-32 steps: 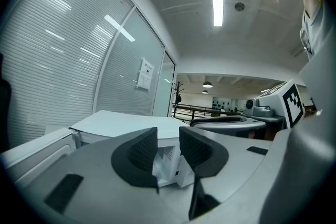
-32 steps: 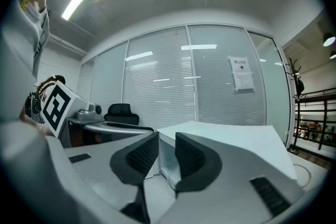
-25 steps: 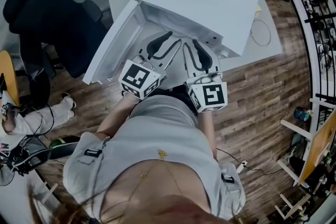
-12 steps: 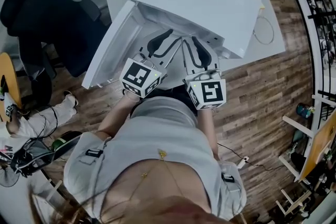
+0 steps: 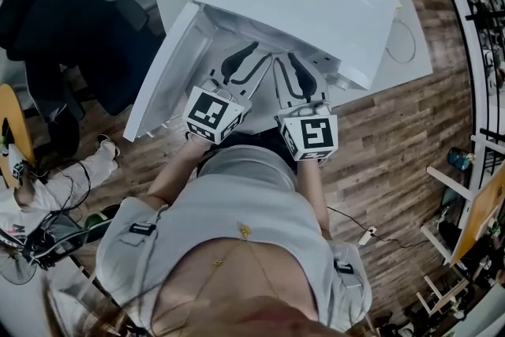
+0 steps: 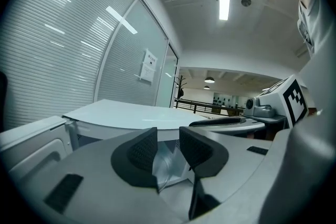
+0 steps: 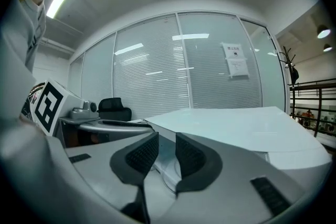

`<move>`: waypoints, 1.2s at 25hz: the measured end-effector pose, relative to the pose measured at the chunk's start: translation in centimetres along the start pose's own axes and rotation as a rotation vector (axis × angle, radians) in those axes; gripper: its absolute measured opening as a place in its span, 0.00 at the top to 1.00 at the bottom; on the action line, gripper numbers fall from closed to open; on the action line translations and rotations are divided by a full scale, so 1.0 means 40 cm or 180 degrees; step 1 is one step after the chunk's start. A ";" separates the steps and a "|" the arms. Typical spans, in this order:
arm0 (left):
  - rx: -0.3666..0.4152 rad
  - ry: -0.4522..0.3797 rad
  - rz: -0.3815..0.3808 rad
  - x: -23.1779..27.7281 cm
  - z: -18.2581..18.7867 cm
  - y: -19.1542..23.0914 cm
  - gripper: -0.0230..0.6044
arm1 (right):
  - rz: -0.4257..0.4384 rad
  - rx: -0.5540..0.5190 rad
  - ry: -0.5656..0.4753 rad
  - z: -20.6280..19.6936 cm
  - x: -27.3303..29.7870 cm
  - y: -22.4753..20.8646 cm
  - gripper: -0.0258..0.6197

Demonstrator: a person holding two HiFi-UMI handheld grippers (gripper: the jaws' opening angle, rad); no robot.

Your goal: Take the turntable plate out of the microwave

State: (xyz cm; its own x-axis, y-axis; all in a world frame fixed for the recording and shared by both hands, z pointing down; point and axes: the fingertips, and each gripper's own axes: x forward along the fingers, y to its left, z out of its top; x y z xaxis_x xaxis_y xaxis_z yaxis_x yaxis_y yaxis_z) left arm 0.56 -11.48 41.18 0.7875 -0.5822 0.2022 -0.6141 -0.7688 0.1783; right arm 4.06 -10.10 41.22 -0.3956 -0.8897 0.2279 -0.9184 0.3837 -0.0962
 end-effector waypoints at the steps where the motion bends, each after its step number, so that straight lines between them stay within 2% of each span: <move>1: -0.0011 0.0016 0.0000 0.004 -0.006 0.004 0.76 | -0.0008 0.0004 0.0022 -0.006 0.006 -0.002 0.81; 12: -0.0213 0.0180 0.0061 0.034 -0.080 0.060 0.76 | -0.0060 0.0079 0.0213 -0.081 0.059 -0.020 0.81; 23: -0.0296 0.0436 0.0172 0.059 -0.171 0.101 0.76 | -0.0075 0.0106 0.0438 -0.152 0.088 -0.035 0.80; 30: -0.0461 0.0632 0.0238 0.068 -0.248 0.133 0.76 | -0.0071 0.0150 0.0591 -0.212 0.113 -0.034 0.80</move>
State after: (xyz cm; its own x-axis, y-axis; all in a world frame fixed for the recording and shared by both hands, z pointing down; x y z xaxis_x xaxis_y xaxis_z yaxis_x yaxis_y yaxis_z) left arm -1.06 -14.53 52.23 0.7229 -0.5616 0.4026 -0.6825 -0.6713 0.2890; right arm 3.53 -12.53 50.61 -0.3720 -0.8352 0.4050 -0.9278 0.3485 -0.1335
